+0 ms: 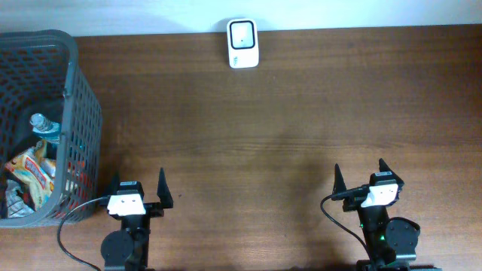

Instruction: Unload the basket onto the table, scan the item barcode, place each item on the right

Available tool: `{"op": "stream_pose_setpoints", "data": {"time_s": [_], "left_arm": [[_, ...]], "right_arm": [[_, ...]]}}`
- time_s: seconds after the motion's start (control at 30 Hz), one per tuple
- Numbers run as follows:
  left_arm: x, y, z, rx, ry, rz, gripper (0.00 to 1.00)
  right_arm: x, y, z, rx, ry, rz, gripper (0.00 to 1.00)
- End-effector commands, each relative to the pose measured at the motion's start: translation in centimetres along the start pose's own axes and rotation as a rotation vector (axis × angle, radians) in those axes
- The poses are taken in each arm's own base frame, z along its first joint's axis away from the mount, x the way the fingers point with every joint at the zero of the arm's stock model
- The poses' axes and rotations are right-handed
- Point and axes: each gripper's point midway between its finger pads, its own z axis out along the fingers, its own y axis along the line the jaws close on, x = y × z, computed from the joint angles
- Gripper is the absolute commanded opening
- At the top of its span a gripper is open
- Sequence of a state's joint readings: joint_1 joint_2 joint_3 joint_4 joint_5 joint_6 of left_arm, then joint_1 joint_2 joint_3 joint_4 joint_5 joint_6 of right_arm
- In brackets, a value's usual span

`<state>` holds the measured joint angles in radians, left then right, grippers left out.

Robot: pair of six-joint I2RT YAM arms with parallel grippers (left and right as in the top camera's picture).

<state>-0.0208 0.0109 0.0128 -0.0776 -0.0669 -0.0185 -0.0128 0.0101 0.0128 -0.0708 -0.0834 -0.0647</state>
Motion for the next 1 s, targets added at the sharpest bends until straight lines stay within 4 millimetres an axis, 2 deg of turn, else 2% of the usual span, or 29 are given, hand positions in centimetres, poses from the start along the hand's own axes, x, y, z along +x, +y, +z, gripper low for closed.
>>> {"op": "stream_pose_setpoints", "data": {"time_s": [0.0,0.4,0.43,0.47,0.53,0.57,0.6,0.67,0.73,0.77,0.83,0.87,0.9,0.93,0.97], "left_arm": [[0.1,0.1,0.0,-0.004,0.001,0.015,0.99],[0.1,0.1,0.0,-0.004,0.001,0.015,0.99],[-0.3,-0.2,0.0,0.011,-0.018,-0.003,0.99],[-2.7,-1.0,-0.2,0.061,-0.112,-0.013,0.99],[-6.7,-4.8,-1.7,0.286,-0.284,0.011,0.99],[-8.7,-6.2,-2.9,0.374,-0.373,0.036,0.99],[-12.1,-7.4,-5.2,0.45,-0.541,0.079,0.99],[-16.3,-7.5,-8.3,0.458,-0.734,0.117,0.99],[-20.0,-7.0,-9.9,0.408,-0.801,0.164,0.99],[-23.8,-5.0,-8.9,0.279,-0.675,0.133,0.99],[-25.2,-4.3,-7.0,0.236,-0.508,0.12,0.99],[-26.6,-6.1,-6.2,0.336,-0.416,0.138,0.99],[-27.7,-7.3,-6.1,0.409,-0.396,0.15,0.99],[-28.3,-8.0,-5.9,0.455,-0.369,0.154,0.99],[-29.4,-7.8,-5.4,0.435,-0.37,0.156,0.99]], "right_arm": [[0.3,0.1,0.0,-0.001,0.006,-0.006,0.98],[0.3,0.1,0.0,-0.001,0.006,-0.006,0.98],[0.3,0.1,0.0,-0.001,0.006,-0.006,0.98],[0.3,0.1,0.0,-0.001,0.006,-0.006,0.98],[0.3,0.1,0.0,-0.001,0.006,-0.006,0.98],[0.3,0.1,0.0,-0.001,0.006,-0.006,0.98],[0.3,0.1,0.0,-0.001,0.006,-0.006,0.99],[0.3,0.1,0.0,-0.001,0.006,-0.006,0.99],[0.3,0.1,0.0,-0.001,0.006,-0.006,0.98],[0.3,0.1,0.0,-0.001,0.006,-0.006,0.98],[0.3,0.1,0.0,-0.001,0.006,-0.006,0.98],[0.3,0.1,0.0,-0.001,0.006,-0.006,0.98],[0.3,0.1,0.0,-0.001,0.006,-0.006,0.98],[0.3,0.1,0.0,-0.001,0.006,-0.006,0.98],[0.3,0.1,0.0,-0.001,0.006,-0.006,0.98]]}}
